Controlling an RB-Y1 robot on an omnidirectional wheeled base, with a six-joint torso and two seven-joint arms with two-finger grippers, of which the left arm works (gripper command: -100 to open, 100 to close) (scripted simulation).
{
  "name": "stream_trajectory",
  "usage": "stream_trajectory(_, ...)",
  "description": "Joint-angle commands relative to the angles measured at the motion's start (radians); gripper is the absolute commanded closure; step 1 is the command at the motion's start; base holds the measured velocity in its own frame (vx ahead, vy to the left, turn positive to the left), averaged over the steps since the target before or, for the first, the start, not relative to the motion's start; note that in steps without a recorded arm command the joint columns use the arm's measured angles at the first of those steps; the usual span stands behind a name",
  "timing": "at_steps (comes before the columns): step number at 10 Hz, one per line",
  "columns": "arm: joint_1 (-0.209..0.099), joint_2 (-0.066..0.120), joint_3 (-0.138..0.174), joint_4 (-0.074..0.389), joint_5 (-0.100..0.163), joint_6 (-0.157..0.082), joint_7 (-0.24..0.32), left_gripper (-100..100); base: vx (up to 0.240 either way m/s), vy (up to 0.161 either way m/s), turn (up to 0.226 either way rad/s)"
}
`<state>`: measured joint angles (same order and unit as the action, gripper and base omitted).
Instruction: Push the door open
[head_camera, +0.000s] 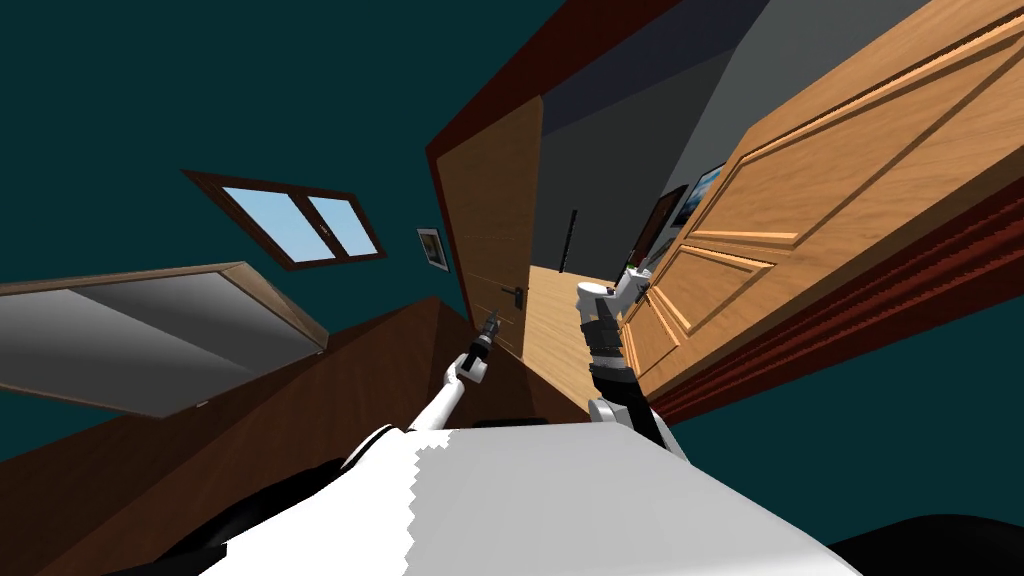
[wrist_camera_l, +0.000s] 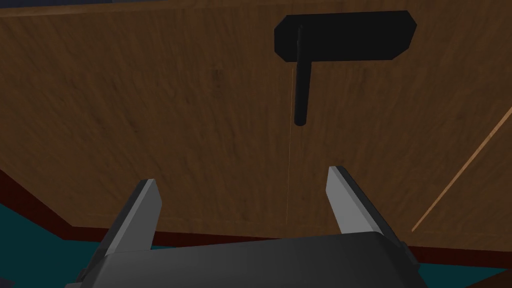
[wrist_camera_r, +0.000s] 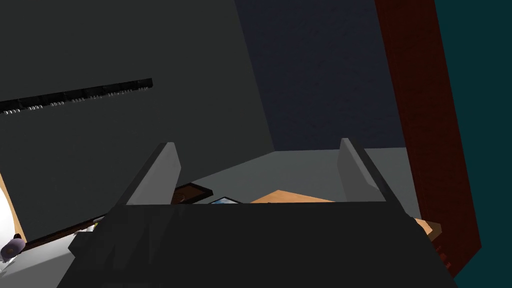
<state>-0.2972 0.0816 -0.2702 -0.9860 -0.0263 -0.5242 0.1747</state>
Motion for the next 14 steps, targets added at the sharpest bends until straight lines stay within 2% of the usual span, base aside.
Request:
stream_trajectory(1,-0.025,-0.004,-0.005,0.040,-0.002,-0.004,0.007,-100,0.082,0.077,-0.060)
stream_trajectory(7,-0.115,-0.026,-0.032,0.180,-0.013,-0.007,0.034,-100,0.094,0.104,-0.071)
stream_trajectory(10,-0.173,-0.046,-0.050,0.271,-0.020,-0.009,0.052,-100,0.106,0.147,-0.084)
stream_trajectory(14,-0.237,-0.074,-0.068,0.369,-0.027,-0.011,0.072,-100,0.109,0.132,-0.078)
